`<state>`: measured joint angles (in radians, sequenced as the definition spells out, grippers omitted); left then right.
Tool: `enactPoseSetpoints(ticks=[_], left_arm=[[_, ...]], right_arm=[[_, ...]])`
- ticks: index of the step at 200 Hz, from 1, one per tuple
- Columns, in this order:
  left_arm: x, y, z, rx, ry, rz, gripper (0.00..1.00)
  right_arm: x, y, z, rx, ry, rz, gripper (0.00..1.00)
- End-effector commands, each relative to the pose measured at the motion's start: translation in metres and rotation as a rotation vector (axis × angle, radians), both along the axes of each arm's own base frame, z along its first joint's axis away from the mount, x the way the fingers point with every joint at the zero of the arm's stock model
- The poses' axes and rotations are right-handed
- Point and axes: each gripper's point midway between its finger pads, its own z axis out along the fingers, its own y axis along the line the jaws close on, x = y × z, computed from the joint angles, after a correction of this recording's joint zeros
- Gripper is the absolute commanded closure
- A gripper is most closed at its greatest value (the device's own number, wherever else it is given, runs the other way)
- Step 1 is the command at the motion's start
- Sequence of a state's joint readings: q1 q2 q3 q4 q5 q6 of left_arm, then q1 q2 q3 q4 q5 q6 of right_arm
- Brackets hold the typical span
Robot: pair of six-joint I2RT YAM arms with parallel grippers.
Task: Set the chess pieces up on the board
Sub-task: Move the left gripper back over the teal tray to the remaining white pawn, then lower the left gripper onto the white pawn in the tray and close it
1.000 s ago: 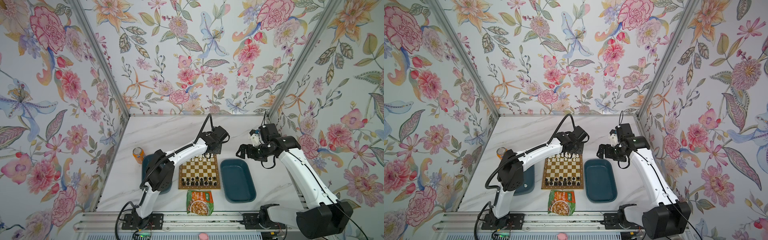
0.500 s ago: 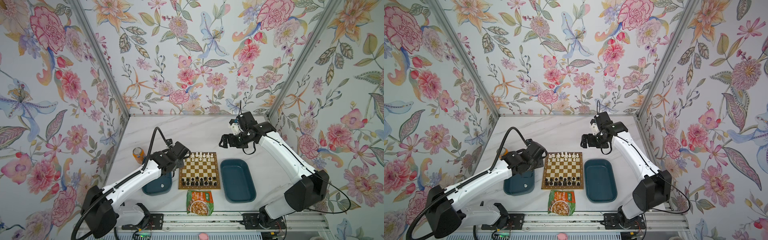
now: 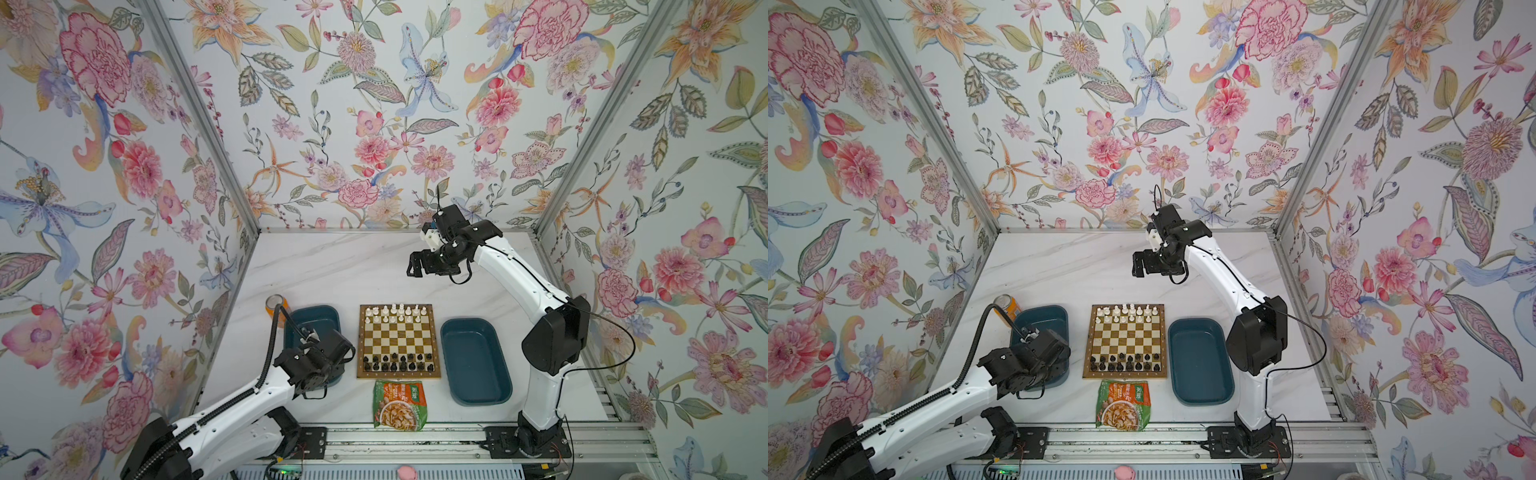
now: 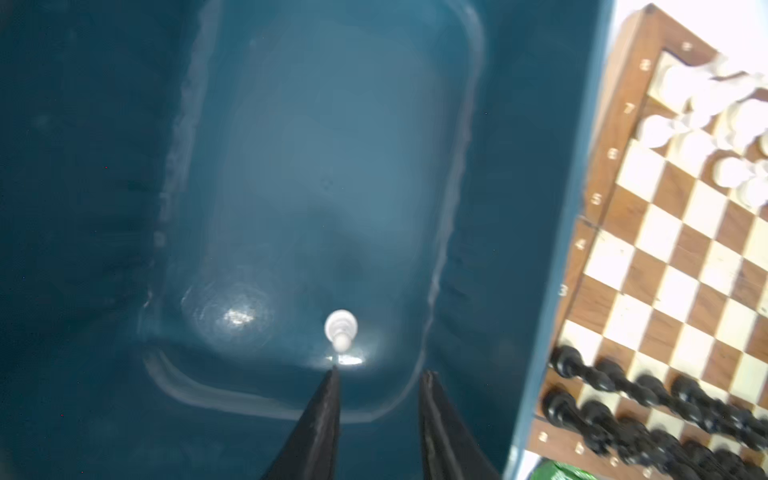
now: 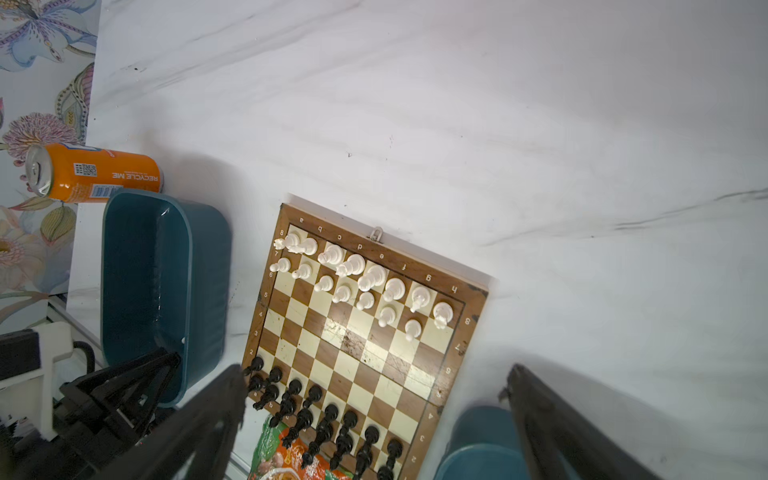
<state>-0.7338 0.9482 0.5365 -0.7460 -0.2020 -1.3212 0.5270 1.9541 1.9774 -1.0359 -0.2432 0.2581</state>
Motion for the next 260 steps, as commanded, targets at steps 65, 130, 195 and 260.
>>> enactPoseSetpoints(ticks=[65,130,195,260], left_arm=[[0.008,0.013,-0.019,0.021,0.075,-0.02,0.66],[0.013,0.011,-0.03,0.027,0.113,-0.062,0.67],[0.014,0.012,-0.036,0.039,0.132,-0.074,0.72],[0.01,0.015,-0.038,0.041,0.147,-0.07,0.8]], right_arm=[[0.001,0.002,-0.003,-0.045,0.019,-0.018,0.01],[-0.008,-0.01,-0.009,-0.083,0.028,-0.033,0.01],[-0.015,-0.018,-0.009,-0.106,0.026,-0.04,0.01],[-0.018,-0.023,-0.012,-0.116,0.03,-0.043,0.01]])
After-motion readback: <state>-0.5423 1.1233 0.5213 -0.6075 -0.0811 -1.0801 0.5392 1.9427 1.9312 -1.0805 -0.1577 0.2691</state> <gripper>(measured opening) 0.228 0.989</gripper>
